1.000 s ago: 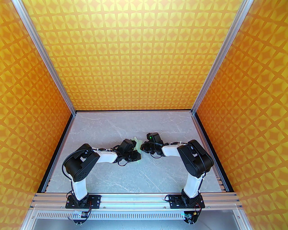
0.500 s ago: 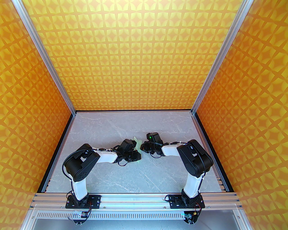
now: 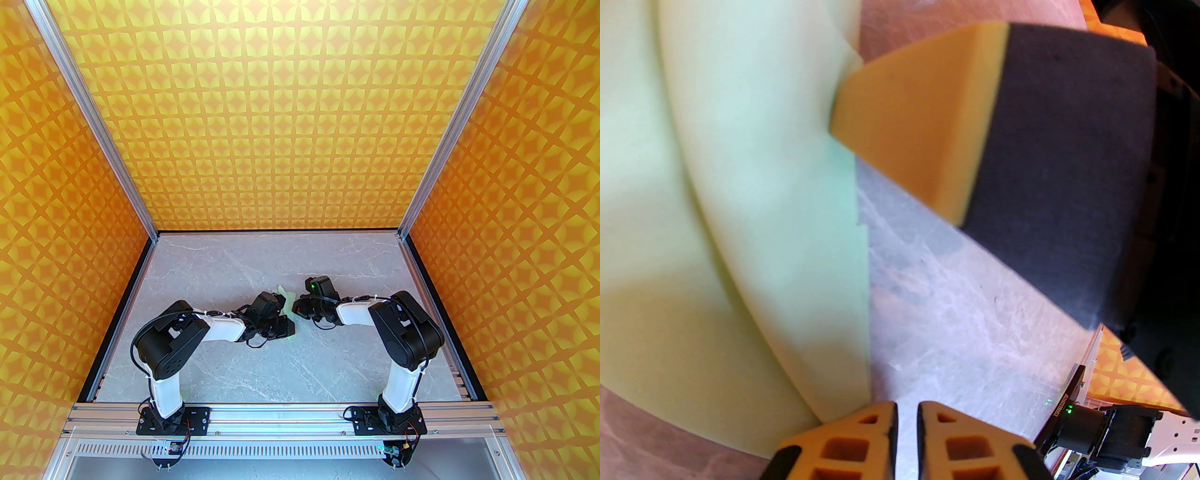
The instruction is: Fold a paper plane with a square sheet of paper (fold left side to right side)
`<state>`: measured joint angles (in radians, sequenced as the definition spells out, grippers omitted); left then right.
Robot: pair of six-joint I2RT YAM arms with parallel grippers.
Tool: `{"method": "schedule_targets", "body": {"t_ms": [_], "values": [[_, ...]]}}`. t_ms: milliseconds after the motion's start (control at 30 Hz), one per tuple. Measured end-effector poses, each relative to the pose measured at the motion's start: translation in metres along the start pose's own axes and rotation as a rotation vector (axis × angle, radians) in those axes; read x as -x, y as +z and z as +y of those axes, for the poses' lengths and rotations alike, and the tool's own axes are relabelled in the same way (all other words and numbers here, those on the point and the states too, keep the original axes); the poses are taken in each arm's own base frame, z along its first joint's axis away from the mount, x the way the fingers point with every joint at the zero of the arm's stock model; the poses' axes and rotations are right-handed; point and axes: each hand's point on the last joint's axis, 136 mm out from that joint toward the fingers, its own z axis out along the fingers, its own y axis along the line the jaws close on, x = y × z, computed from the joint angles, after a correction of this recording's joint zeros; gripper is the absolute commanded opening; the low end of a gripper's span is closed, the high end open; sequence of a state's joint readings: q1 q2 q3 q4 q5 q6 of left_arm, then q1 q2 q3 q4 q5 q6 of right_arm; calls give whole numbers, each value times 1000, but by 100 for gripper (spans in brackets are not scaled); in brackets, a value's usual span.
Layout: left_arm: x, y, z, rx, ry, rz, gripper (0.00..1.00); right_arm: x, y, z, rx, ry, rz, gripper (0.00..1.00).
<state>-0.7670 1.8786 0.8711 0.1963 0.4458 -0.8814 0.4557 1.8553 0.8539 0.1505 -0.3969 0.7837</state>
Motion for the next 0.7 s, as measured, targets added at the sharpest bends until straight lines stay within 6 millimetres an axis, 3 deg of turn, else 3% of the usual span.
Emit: {"method": "schedule_targets", "body": {"t_ms": [700], "values": [[-10,4,-6,-8,1,-5,17,0,1,0,3,0,3,0]]}}
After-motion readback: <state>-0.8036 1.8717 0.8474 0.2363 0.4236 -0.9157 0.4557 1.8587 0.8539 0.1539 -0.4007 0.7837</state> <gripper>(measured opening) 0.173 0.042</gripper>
